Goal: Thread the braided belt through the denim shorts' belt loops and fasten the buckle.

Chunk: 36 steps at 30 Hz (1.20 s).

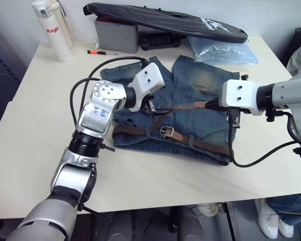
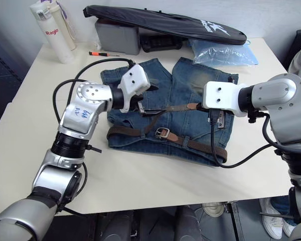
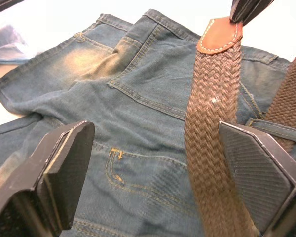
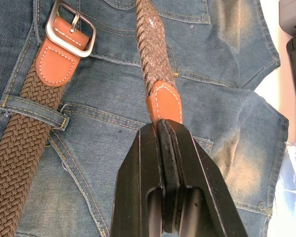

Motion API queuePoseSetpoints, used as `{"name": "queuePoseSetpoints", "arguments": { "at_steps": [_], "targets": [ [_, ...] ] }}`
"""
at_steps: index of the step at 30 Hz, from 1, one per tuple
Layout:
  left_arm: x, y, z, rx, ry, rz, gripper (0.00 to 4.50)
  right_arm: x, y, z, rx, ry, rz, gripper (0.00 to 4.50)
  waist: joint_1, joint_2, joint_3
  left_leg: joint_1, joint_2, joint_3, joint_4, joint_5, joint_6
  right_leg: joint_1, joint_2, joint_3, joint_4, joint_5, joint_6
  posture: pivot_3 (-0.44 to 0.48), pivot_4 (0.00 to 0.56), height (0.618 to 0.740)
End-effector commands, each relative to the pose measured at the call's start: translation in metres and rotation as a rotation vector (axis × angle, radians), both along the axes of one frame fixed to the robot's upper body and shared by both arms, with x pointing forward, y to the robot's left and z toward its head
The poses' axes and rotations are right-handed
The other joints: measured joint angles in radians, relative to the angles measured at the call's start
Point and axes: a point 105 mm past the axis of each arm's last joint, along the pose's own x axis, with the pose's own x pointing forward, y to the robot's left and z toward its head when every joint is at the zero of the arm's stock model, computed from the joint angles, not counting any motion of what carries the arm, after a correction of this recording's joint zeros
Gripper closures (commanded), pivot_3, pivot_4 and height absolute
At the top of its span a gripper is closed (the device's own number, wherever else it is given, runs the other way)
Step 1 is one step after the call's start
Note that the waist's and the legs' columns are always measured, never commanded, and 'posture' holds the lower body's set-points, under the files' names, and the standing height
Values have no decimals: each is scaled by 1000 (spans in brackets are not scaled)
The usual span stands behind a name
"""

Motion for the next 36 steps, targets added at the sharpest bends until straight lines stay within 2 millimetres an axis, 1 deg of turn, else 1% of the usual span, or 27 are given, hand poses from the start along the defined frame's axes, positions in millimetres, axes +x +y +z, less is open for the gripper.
{"name": "queuePoseSetpoints", "arguments": {
  "at_steps": [1,4,6,8,10,12,15,17,19,22,26,29,31,36],
  "targets": [
    [-6,-9,8,22,-75,-25,92,-1,2,15,3,-65,-2,4500,0,0,0,0,0,0,0,0,0,0,0,0,0,0,0,0,150,740],
    [-11,-17,7,13,-64,-58,92,-1,1,14,3,-67,-10,4500,0,0,0,0,0,0,0,0,0,0,0,0,0,0,0,0,150,740],
    [-13,-20,4,44,-76,-77,92,-1,0,14,5,-67,-16,4500,1,0,0,0,0,0,0,0,0,0,0,0,0,0,0,0,150,740],
    [-16,-24,6,20,-61,-97,92,-1,-1,13,4,-67,-23,4500,1,0,0,0,0,0,0,0,0,0,0,0,0,0,0,0,150,740],
    [-18,-26,13,-22,-47,-108,92,-1,-2,13,2,-68,-29,4500,2,0,0,0,0,0,0,0,0,0,0,0,0,0,0,0,150,740],
    [-16,-24,25,-82,-46,-99,92,-1,-4,12,0,-68,-38,4500,2,0,0,0,0,0,0,0,0,0,0,0,0,0,0,0,150,740],
    [-15,-22,33,-137,-37,-99,92,0,-7,11,-3,-70,-49,4500,1,0,0,0,0,0,0,0,0,0,0,0,0,0,0,0,150,740],
    [-17,-23,27,-104,-32,-120,92,0,-7,10,-4,-72,-51,4500,1,0,0,0,0,0,0,0,0,0,0,0,0,0,0,0,150,740],
    [-17,-23,18,-40,-56,-121,92,0,-6,11,-3,-73,-50,4500,1,0,0,0,0,0,0,0,0,0,0,0,0,0,0,0,150,740],
    [-17,-23,10,2,-71,-120,92,1,-5,11,-2,-76,-49,4500,1,0,0,0,0,0,0,0,0,0,0,0,0,0,0,0,150,740],
    [-11,-27,-8,40,-76,-94,92,1,-2,14,4,-86,-40,4500,2,0,0,0,0,0,0,0,0,0,0,0,0,0,0,0,150,740],
    [-8,-27,-12,68,-96,-87,92,1,-1,15,7,-86,-37,4500,2,0,0,0,0,0,0,0,0,0,0,0,0,0,0,0,150,740],
    [-4,-30,-5,21,-100,-69,628,0,0,15,7,-86,-34,4500,2,0,0,0,0,0,0,0,0,0,0,0,0,0,0,0,150,740],
    [-1,-30,-8,38,-119,-75,2717,-1,2,17,16,-85,-33,4500,2,0,0,0,0,0,0,0,0,0,0,0,0,0,0,0,150,740]
  ]
}}
